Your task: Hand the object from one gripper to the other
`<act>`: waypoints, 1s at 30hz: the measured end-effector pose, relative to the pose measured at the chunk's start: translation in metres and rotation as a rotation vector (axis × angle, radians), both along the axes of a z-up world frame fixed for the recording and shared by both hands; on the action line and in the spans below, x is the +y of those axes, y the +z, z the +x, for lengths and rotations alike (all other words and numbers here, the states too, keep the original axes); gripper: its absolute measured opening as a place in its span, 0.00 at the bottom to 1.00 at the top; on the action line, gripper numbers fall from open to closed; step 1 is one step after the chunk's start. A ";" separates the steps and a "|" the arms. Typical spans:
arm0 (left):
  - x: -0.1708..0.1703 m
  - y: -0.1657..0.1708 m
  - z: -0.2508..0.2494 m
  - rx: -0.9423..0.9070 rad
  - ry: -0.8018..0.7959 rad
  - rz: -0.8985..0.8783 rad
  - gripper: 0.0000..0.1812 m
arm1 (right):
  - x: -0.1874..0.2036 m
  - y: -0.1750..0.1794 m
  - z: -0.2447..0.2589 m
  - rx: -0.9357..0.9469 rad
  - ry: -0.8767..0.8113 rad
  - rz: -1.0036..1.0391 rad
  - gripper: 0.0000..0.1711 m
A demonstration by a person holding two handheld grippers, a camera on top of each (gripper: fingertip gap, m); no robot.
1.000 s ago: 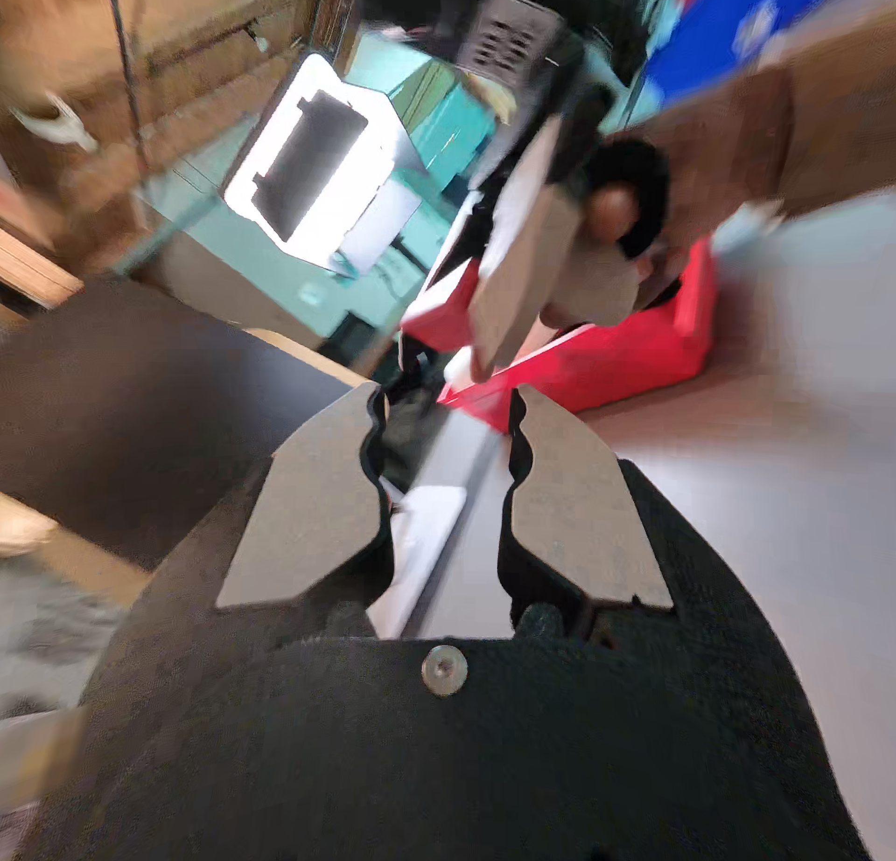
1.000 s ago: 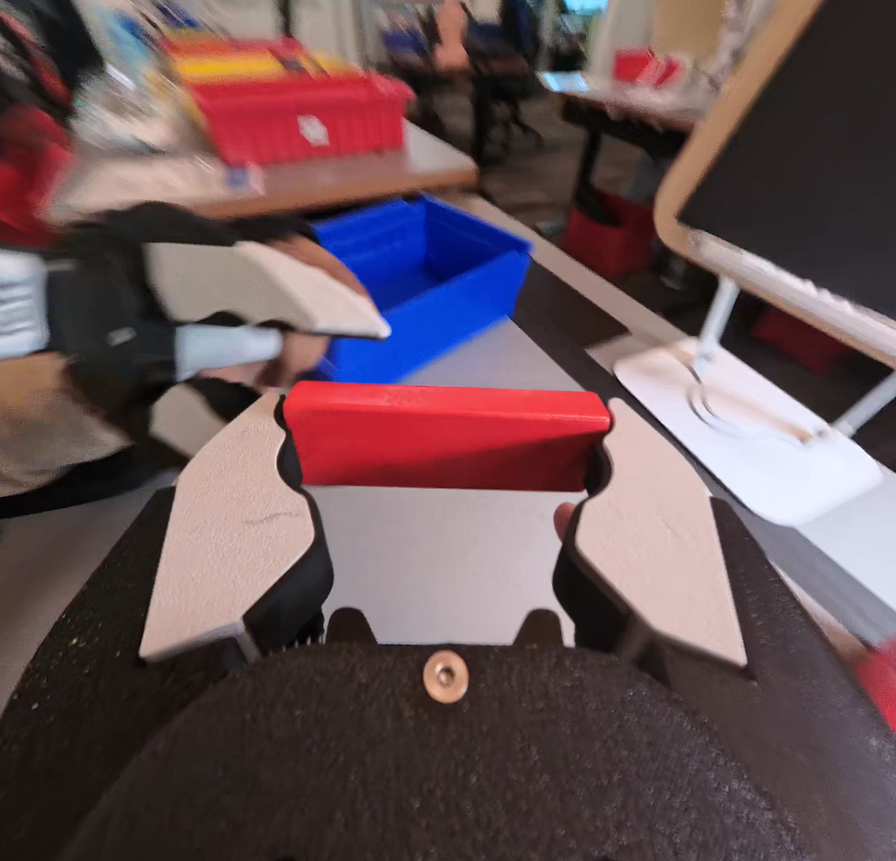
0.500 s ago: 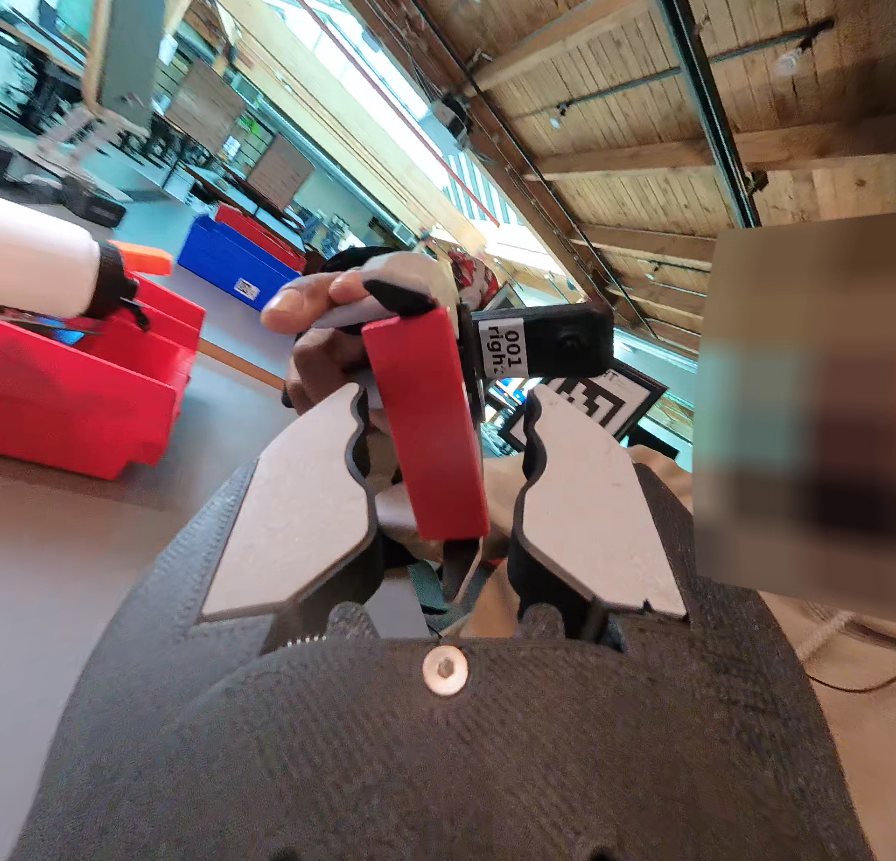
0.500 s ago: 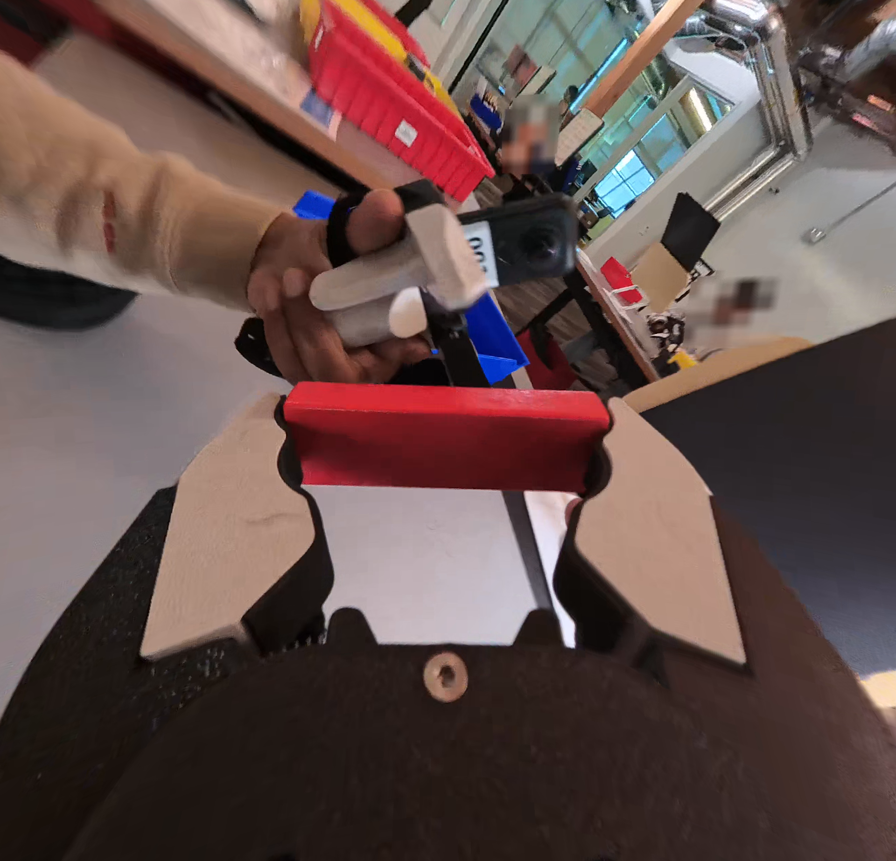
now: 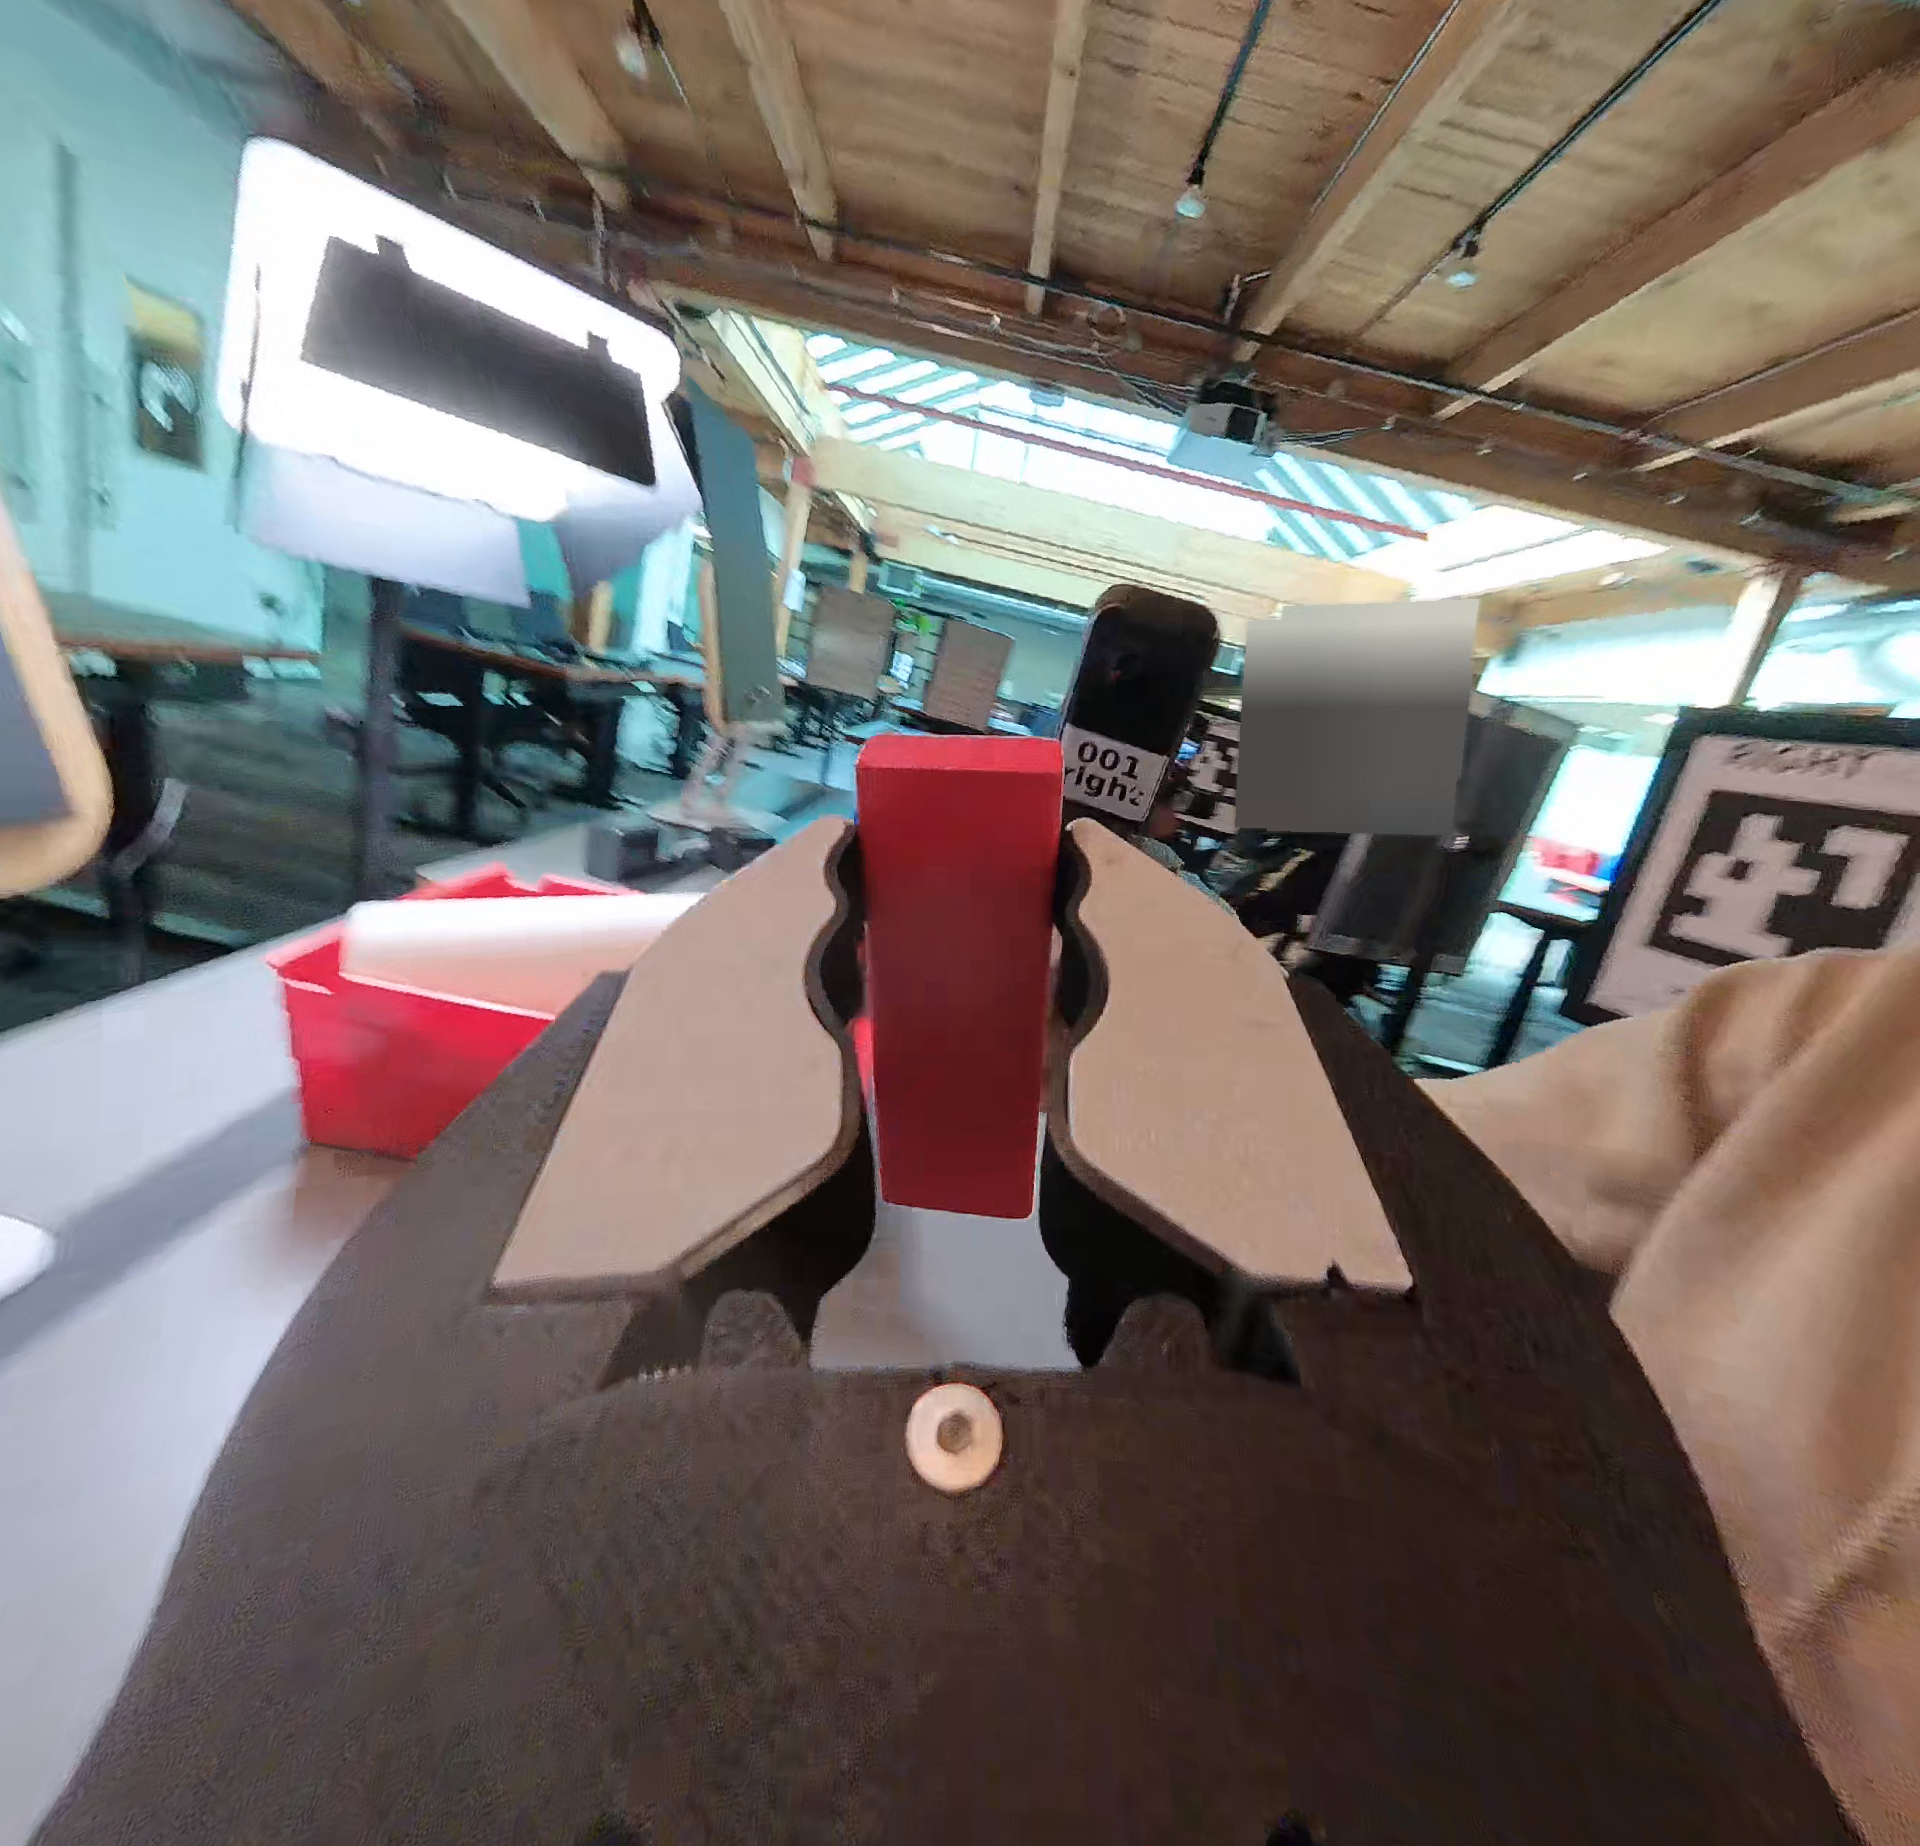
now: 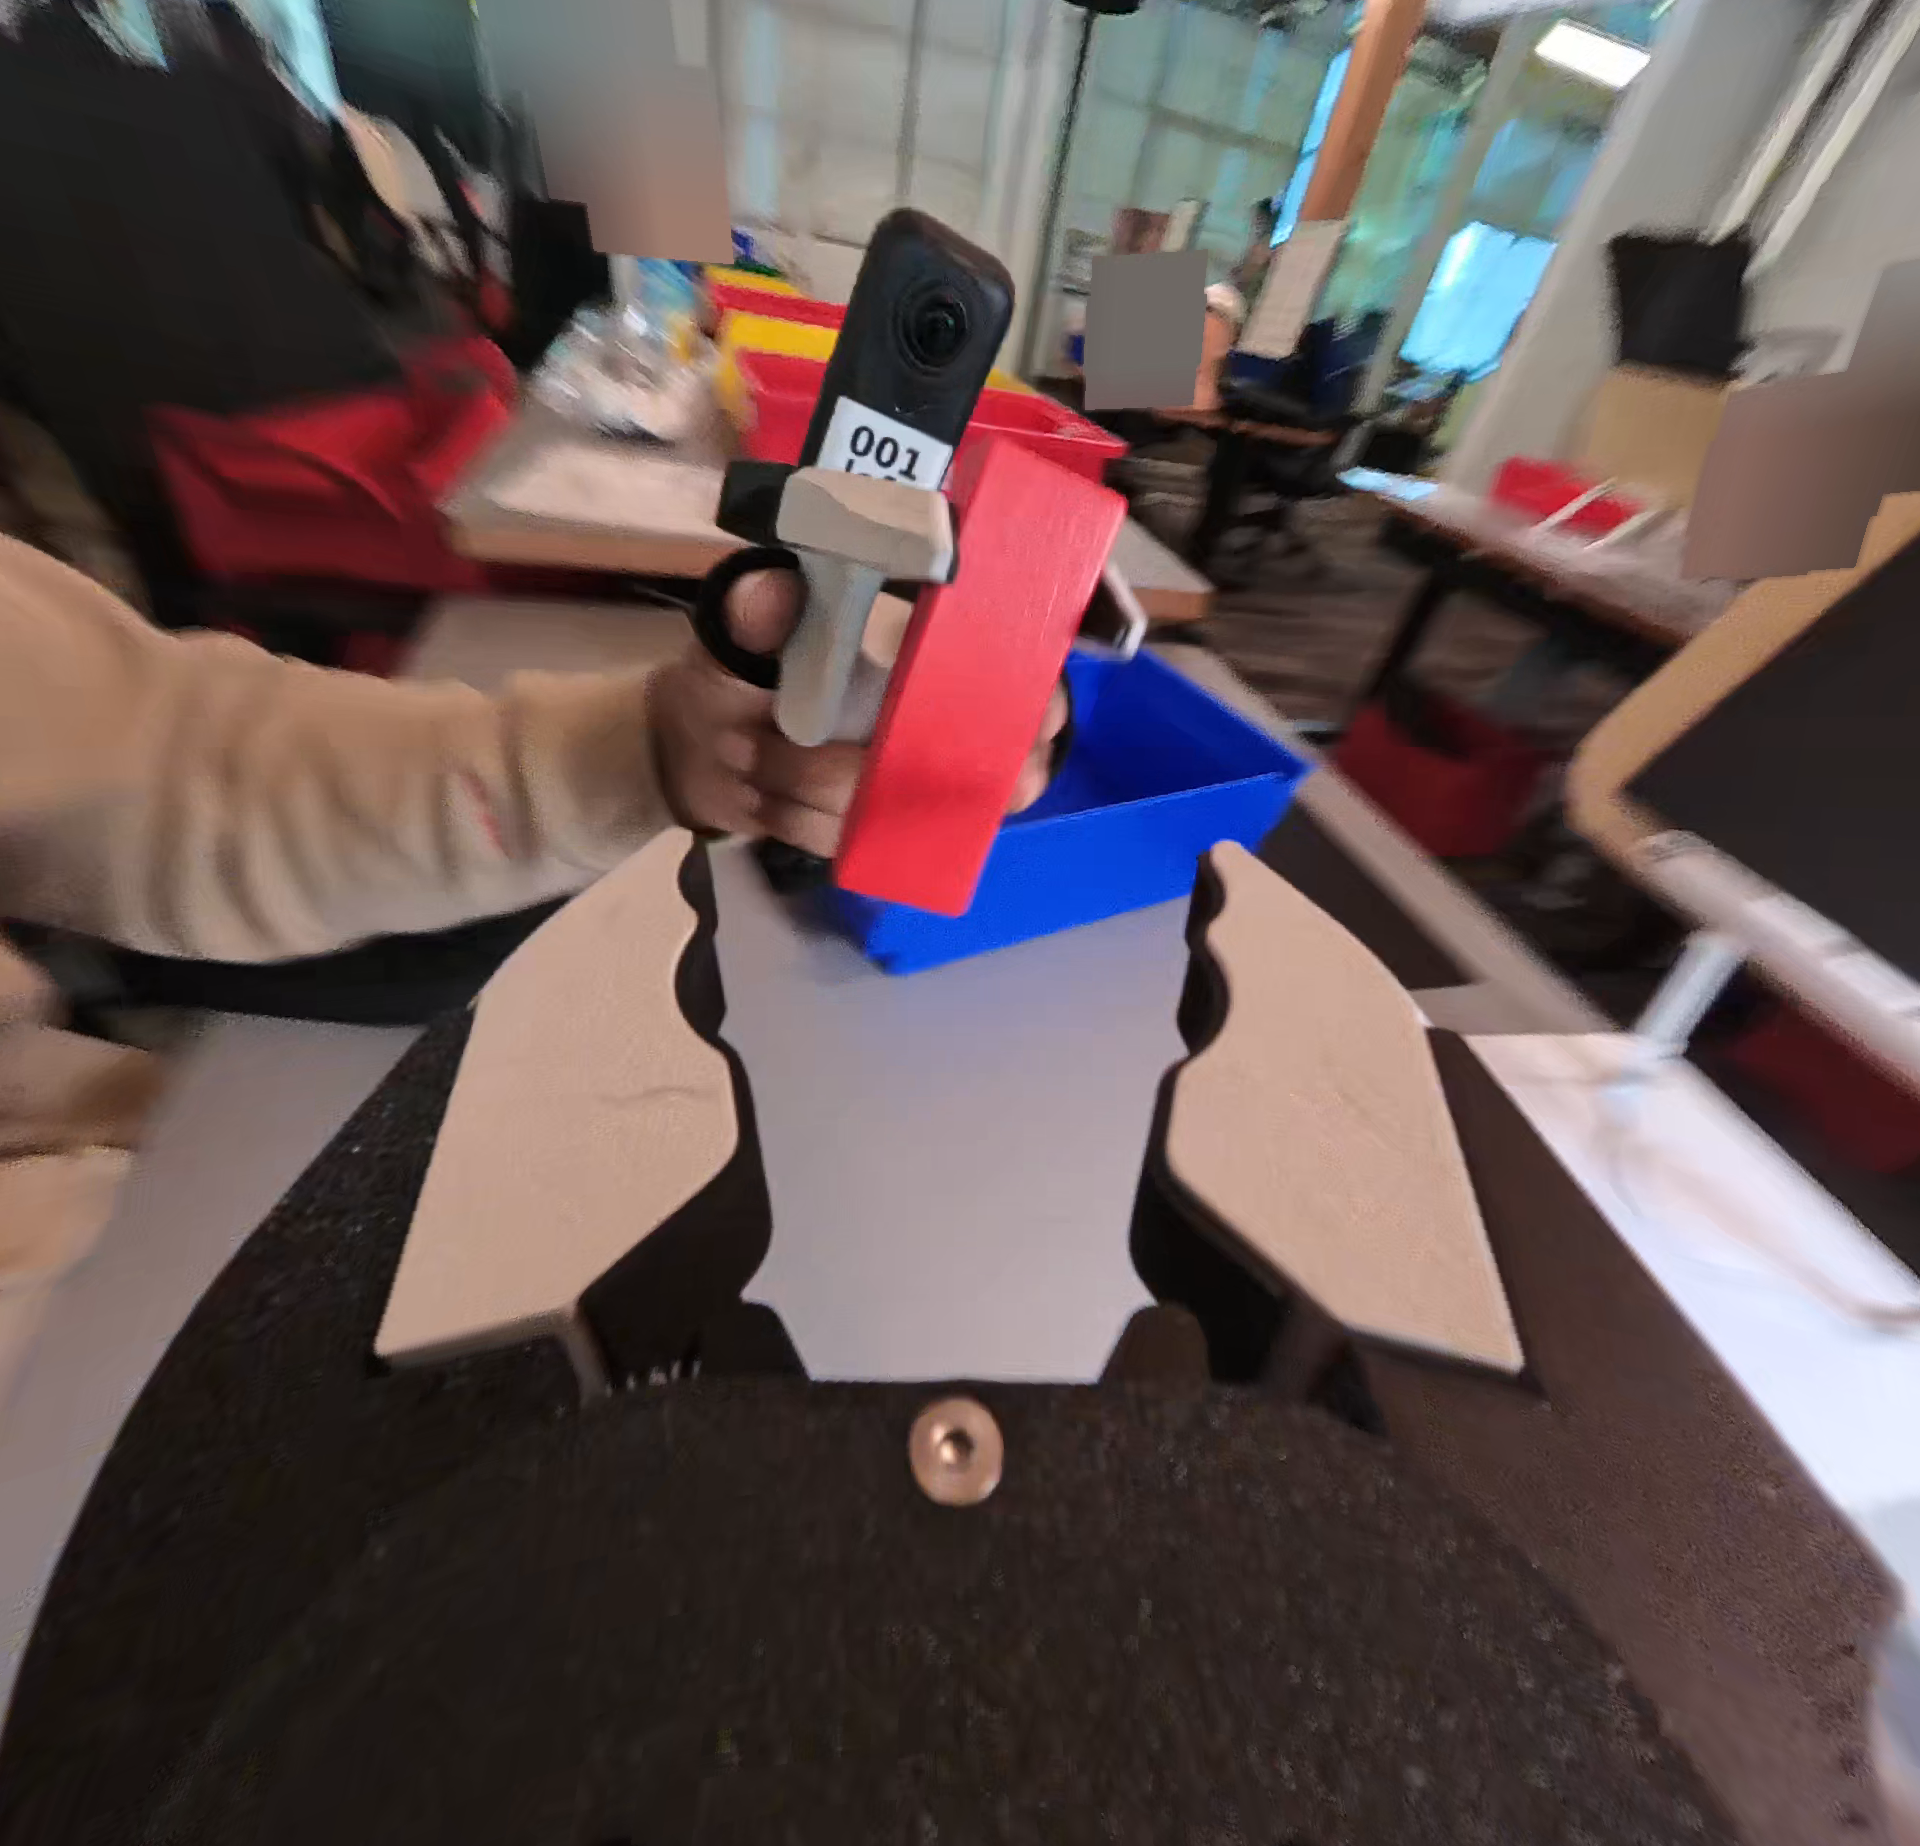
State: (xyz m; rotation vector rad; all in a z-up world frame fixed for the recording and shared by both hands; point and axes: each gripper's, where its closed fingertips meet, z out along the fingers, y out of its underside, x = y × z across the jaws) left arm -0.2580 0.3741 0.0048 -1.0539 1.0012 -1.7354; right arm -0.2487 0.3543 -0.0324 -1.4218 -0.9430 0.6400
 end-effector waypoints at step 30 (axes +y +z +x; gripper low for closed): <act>-0.007 -0.112 0.020 0.704 0.123 0.670 0.21 | 0.000 -0.059 0.029 -0.567 -0.091 0.018 0.22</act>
